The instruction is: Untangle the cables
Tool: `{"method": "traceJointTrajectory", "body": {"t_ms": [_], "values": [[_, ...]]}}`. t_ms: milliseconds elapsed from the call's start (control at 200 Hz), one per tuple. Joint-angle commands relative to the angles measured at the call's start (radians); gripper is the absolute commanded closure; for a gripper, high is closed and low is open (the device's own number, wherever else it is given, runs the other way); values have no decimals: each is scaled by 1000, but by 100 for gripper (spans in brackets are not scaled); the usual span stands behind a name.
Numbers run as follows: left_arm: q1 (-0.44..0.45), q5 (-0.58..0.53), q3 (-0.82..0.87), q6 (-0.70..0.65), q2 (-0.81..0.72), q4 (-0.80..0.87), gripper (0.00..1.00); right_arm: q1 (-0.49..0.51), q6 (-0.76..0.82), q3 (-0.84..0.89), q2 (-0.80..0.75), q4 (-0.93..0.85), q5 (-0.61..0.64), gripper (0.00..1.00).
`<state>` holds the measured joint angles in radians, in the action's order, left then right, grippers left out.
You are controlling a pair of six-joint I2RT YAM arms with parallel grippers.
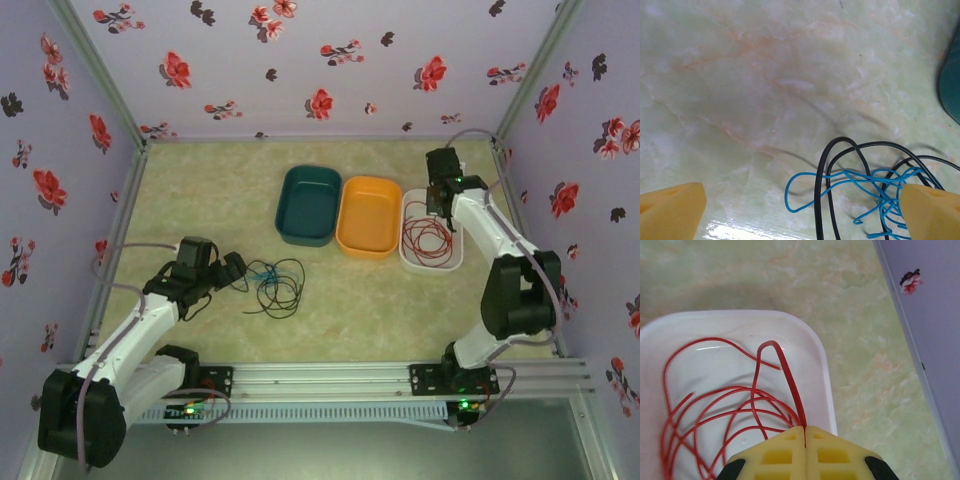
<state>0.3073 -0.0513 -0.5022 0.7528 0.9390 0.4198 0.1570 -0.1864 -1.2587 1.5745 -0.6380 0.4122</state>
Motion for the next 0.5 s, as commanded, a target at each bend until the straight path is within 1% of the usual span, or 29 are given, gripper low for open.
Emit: {"method": "traceJointTrajectory", "body": {"t_ms": [0, 165, 395, 495], "values": [[-8, 7, -4, -9, 3, -9, 0, -4, -12, 35, -36, 48, -95, 100], [-8, 7, -4, -8, 5, -11, 0, -4, -20, 44, -27, 91, -191, 100], [-7, 6, -1, -8, 3, -9, 0, -8, -41, 39, 56, 154, -298, 100], [-8, 6, 1, -8, 2, -10, 0, -16, -53, 38, 91, 175, -318, 100]]}}
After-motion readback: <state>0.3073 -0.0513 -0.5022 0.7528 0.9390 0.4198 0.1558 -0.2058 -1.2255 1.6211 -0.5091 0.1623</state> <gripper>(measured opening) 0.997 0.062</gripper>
